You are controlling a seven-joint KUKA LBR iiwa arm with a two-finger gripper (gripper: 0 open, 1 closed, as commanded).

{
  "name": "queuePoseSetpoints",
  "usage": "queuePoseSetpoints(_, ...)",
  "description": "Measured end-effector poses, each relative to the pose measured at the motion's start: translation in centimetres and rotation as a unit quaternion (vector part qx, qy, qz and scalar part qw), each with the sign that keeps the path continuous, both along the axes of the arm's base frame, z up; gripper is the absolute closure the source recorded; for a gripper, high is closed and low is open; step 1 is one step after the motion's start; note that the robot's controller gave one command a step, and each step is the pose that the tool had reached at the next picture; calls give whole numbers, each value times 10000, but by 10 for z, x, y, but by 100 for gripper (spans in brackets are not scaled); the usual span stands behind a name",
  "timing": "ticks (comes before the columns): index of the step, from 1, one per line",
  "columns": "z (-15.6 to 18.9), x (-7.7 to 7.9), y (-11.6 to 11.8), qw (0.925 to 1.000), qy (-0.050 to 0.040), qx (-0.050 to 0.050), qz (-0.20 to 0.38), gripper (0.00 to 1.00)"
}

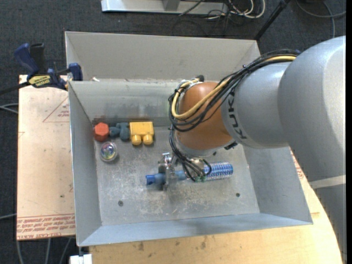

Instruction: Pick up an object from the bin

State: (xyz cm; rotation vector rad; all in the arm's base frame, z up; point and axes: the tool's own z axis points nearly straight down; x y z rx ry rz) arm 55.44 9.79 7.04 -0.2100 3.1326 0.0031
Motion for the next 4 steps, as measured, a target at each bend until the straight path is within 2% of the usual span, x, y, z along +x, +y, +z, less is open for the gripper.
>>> queuePoseSetpoints(1, 0, 0, 0, 10000, 0, 0, -1, 0)
queuePoseSetpoints(2, 0, 0, 0, 10000, 1, 0, -1, 100)
queuePoseSetpoints(3, 0, 0, 0, 10000, 2, 0, 0, 100)
queuePoseSetpoints(4, 267, -19, 10, 9999, -54, 5, -126, 100)
